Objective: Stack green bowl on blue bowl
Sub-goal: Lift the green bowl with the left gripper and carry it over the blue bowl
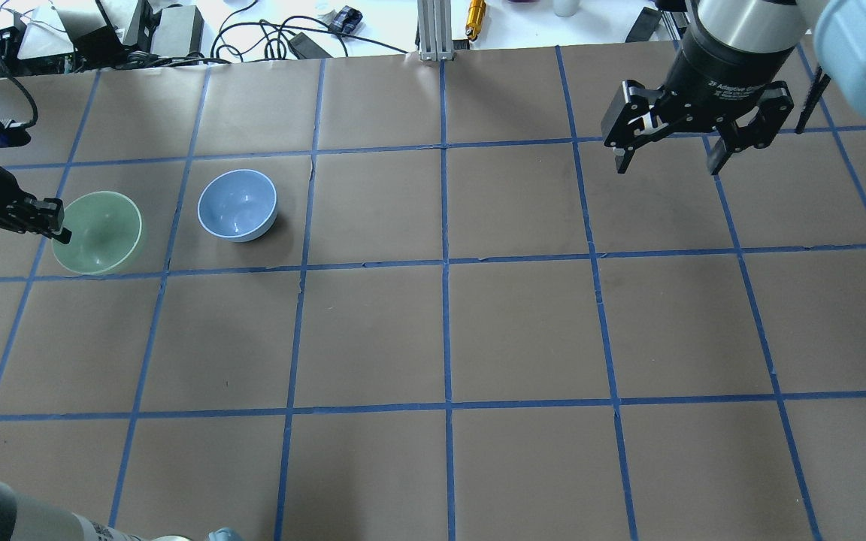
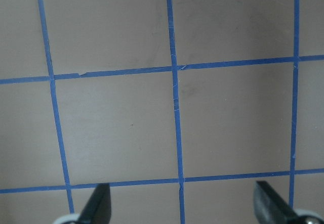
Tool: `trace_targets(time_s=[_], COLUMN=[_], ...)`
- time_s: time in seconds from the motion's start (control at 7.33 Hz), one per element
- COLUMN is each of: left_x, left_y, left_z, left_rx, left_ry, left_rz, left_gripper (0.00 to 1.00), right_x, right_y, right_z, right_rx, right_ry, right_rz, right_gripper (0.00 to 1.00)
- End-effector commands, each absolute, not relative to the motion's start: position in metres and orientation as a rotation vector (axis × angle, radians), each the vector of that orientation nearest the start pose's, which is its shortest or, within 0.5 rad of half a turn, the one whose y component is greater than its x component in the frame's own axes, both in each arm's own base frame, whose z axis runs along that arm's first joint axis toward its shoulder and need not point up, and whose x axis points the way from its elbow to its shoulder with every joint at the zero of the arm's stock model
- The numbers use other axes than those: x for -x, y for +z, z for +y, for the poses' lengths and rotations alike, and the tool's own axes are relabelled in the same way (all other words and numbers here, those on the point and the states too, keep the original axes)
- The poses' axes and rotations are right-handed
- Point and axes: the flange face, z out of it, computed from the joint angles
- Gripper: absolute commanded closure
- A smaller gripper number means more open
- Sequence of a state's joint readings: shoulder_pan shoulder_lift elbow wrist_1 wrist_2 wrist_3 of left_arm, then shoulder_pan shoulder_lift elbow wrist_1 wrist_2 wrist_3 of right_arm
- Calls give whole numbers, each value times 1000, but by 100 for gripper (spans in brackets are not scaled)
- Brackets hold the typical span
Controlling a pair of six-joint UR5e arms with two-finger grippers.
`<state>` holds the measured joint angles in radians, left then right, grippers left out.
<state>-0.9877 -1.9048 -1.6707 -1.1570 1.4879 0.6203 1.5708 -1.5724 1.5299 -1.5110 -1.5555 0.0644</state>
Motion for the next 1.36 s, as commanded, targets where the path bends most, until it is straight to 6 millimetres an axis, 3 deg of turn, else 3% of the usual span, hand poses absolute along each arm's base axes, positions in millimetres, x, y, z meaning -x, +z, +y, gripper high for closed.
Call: trace_targets(time_s=[0.0, 0.14, 0.55, 0.95, 1.23], left_x=[-147, -133, -73, -74, -66], left_y=[335, 327, 310, 274, 269], left_z=[-600, -606, -623, -636, -642], left_rx=[-68, 44, 88, 93, 64], left_ry=[-43, -16, 29, 68, 71], left_rz=[3219, 3241, 3246, 3255, 3255], left_gripper=[100, 100, 100, 100, 100], right_x=[-135, -135, -135, -135, -135], right_y=[503, 503, 503, 502, 503], right_z=[-489, -489, -489, -489, -489], right_rx=[-101, -101, -101, -101, -101], right_ry=[27, 27, 27, 27, 27], right_rz=[3125, 3125, 3125, 3125, 3125], right_gripper=[0, 0, 0, 0, 0])
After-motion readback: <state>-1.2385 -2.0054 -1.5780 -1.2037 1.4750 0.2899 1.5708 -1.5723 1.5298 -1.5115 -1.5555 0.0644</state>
